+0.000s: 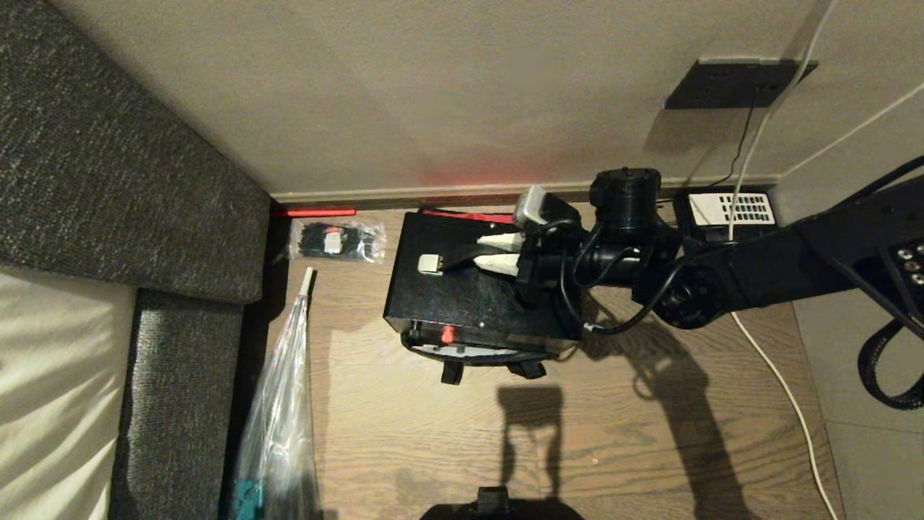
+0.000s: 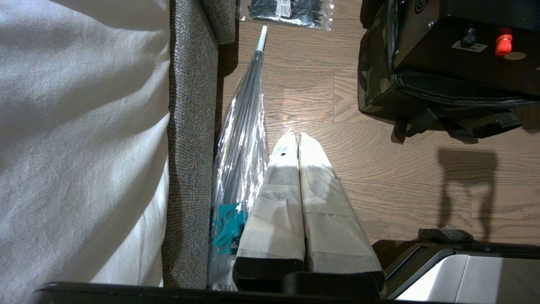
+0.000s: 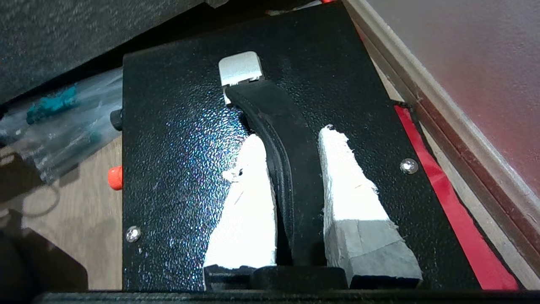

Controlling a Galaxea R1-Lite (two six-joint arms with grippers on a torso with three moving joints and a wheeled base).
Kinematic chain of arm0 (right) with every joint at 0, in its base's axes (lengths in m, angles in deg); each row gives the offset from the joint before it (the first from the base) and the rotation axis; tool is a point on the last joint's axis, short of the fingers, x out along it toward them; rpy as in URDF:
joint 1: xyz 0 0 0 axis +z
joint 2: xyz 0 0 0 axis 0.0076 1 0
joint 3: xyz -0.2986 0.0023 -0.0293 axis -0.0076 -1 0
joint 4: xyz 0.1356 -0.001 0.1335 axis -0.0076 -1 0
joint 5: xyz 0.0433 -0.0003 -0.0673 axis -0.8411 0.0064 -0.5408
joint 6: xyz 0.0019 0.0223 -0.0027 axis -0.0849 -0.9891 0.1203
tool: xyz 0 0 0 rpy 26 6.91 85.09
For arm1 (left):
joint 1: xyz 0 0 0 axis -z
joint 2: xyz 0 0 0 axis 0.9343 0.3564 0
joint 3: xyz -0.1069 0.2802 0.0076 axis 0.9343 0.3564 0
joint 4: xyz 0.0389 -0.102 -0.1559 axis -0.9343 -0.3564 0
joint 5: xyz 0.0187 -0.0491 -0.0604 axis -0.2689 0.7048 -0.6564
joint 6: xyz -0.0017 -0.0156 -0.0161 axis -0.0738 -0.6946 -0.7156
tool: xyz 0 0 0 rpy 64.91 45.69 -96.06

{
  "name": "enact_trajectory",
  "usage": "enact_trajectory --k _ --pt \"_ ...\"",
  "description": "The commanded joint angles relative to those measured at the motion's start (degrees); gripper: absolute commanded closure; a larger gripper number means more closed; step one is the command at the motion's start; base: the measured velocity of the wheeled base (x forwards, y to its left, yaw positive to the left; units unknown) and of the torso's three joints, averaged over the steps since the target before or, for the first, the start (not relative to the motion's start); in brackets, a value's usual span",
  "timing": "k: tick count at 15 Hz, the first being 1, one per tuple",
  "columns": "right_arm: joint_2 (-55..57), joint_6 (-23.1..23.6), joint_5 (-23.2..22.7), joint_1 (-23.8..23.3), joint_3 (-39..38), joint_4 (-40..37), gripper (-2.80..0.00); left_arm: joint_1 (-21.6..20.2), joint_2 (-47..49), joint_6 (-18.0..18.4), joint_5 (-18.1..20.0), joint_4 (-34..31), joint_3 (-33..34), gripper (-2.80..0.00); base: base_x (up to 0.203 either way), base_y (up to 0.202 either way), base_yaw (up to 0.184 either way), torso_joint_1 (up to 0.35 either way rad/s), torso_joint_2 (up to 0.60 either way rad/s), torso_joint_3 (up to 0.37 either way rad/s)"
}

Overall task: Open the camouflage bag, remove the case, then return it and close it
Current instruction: Place the black box back

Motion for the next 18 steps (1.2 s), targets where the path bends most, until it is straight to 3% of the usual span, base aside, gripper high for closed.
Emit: enact_trajectory --k 1,8,11,18 --pt "-0.16 -0.69 -0.23 0.11 1.7 -0.38 0.0 -0.05 -0.11 0.02 -0.02 0.01 0.18 0.0 0.0 0.0 0.0 0.0 0.0 0.0" --pt "0.86 -0.81 -0.51 0.03 2.68 0.07 0.0 -0.07 -0.11 0.01 -0.02 0.01 0.18 0.0 0.0 0.0 0.0 0.0 0.0 0.0" --pt "1.56 -3.02 -2.01 -0.35 3.09 0.25 0.0 0.0 -0.11 0.02 -0.02 0.01 0.18 0.0 0.0 0.0 0.0 0.0 0.0 0.0" --pt "1.38 -3.35 -5.04 -3.27 1.49 0.25 0.0 -0.06 -0.11 0.02 -0.02 0.01 0.18 0.0 0.0 0.0 0.0 0.0 0.0 0.0"
